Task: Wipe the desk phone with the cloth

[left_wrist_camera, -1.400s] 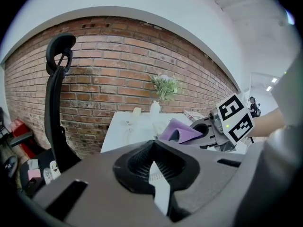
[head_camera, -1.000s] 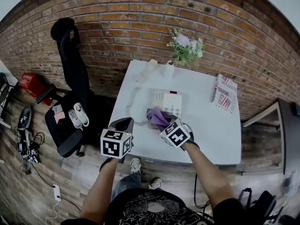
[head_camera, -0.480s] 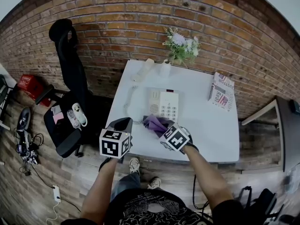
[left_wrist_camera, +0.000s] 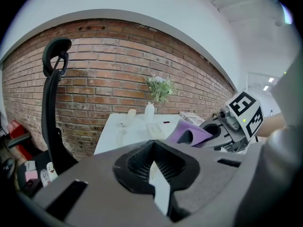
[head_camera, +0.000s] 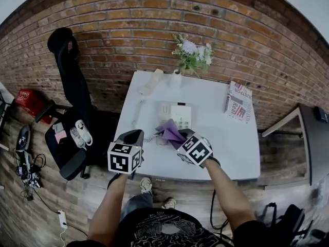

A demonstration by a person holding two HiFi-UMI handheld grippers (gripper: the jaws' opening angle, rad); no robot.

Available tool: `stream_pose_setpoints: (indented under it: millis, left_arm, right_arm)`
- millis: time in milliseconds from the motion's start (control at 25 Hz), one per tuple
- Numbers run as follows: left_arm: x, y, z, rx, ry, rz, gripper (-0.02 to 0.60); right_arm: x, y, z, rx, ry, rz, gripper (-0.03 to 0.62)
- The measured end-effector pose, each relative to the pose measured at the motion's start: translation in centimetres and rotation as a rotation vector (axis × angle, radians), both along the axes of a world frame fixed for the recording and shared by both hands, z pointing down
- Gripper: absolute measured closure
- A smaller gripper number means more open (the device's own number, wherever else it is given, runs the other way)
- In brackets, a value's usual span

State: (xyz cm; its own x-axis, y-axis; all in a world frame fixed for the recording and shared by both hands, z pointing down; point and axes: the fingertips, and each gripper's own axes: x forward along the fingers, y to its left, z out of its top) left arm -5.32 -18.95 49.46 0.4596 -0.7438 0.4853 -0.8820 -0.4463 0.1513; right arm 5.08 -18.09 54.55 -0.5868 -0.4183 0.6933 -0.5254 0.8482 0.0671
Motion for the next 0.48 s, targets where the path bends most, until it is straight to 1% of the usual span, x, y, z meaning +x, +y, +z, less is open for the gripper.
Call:
stream_pose_setpoints:
  millis: [480]
  left_arm:
    - [0.1,-3.9,0.4,-0.006,0.008,0.047,0.575]
  right_arm:
    - [0.4,-7.1,-5.6,0.115,-0.008,0.044,0.549]
